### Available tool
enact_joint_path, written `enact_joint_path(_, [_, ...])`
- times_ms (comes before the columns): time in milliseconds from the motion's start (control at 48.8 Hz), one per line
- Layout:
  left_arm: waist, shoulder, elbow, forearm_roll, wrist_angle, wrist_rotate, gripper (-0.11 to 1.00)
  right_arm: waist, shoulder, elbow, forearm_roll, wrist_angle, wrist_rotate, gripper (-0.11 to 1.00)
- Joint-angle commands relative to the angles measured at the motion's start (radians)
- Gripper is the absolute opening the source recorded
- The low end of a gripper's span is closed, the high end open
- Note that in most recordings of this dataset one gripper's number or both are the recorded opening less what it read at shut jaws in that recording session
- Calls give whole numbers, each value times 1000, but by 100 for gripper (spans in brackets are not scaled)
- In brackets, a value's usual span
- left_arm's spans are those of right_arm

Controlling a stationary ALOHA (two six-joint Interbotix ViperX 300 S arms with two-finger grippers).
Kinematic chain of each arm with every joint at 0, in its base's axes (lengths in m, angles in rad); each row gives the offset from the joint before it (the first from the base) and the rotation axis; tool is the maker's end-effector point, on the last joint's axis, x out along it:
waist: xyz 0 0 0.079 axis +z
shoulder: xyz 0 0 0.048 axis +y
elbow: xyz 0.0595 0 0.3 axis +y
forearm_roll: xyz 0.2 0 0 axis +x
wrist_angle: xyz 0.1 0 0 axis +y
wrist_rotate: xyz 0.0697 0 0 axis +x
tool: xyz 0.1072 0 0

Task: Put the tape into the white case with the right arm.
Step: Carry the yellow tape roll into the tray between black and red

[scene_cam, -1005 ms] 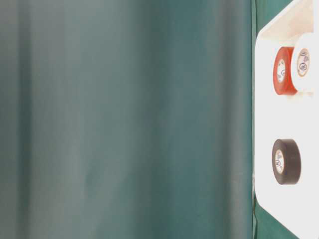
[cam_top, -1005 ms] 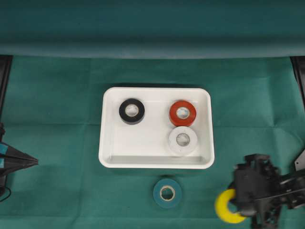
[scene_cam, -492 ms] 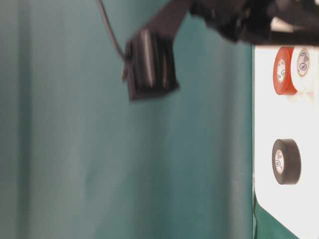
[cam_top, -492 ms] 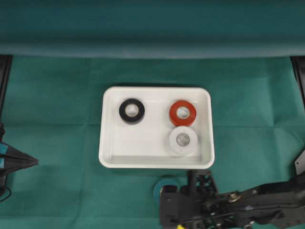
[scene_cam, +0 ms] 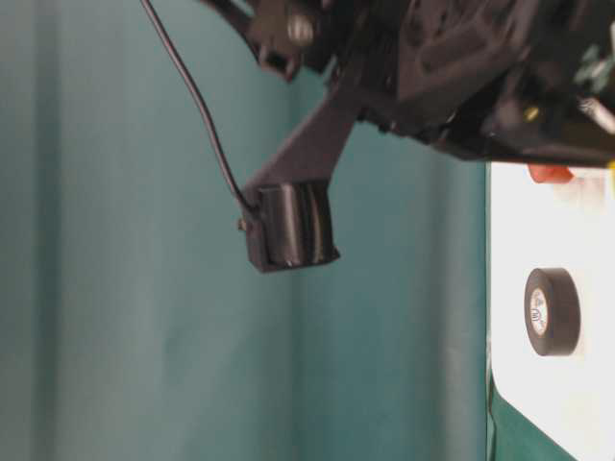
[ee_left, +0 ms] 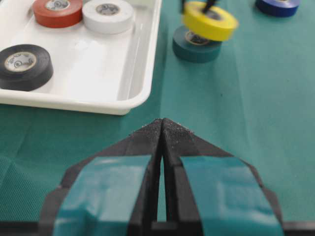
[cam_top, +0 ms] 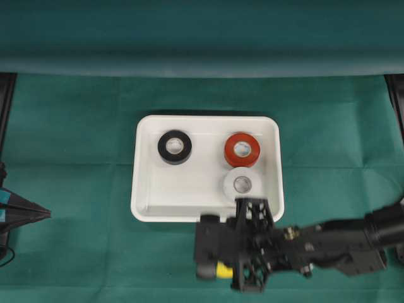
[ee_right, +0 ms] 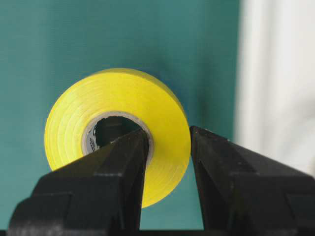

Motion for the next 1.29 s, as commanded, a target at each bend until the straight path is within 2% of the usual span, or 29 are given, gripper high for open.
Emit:
enact_joint_path(0, [0,9,-12,-2,-12,0,0,-44,-41,-25,-18,-2,-25,1])
enact_joint_path(205, [0,9,-12,-2,-12,0,0,-163,-52,-40,-26,-31,-106,1])
enact_joint_path(390, [0,11,-12,-2,-12,0,0,-287,-51,-41,-26,-110,-164,1])
enact_joint_path(574, [0,9,-12,-2,-12,0,0,-374,-40,-41,-26,-201,-198,1])
enact_joint_path(759, [0,9,-12,-2,-12,0,0,-442,-26,-44,-43,-249,-199,1])
enact_joint_path(964, [0,11,-12,-2,-12,0,0,-479,-12,-52,-80,-261,-199,1])
enact_joint_path(1272, [0,11,-12,-2,-12,0,0,-482,6,-52,-123,-281,-198,1])
